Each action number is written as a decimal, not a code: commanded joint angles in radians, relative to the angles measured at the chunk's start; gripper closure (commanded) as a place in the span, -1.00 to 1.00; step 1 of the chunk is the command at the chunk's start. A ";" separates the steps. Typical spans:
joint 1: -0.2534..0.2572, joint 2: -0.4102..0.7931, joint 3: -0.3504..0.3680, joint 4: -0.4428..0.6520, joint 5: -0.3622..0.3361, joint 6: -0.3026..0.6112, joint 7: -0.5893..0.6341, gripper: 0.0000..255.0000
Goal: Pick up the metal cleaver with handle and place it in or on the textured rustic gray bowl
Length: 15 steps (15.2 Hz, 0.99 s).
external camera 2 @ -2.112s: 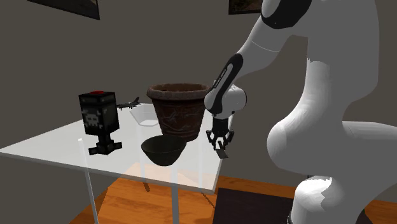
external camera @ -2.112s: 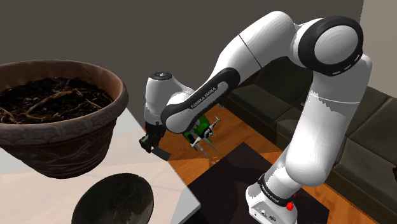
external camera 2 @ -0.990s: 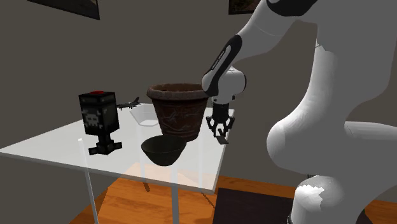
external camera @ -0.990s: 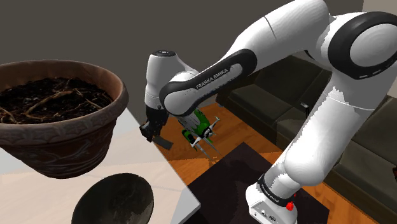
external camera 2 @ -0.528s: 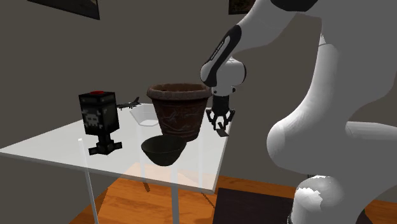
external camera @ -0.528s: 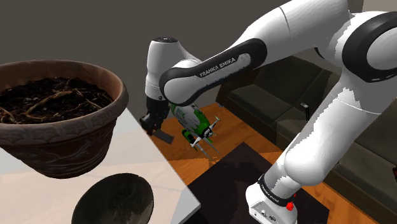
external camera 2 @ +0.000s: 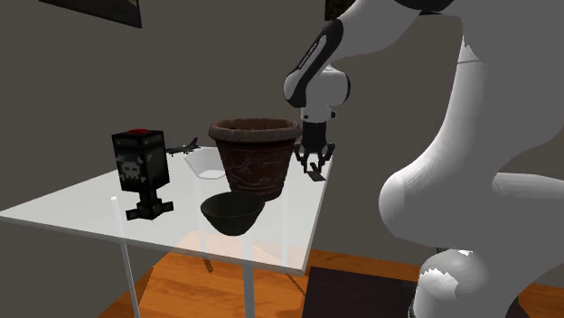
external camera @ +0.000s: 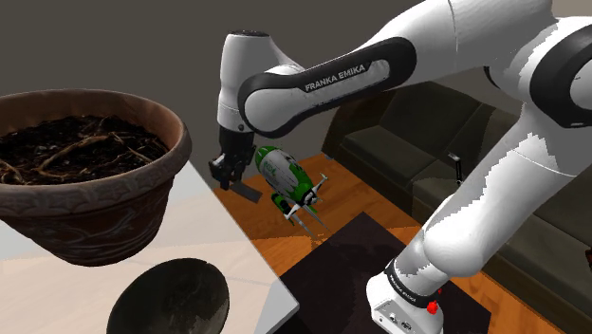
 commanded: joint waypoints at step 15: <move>0.141 -0.004 0.155 0.063 0.001 -0.064 0.297 1.00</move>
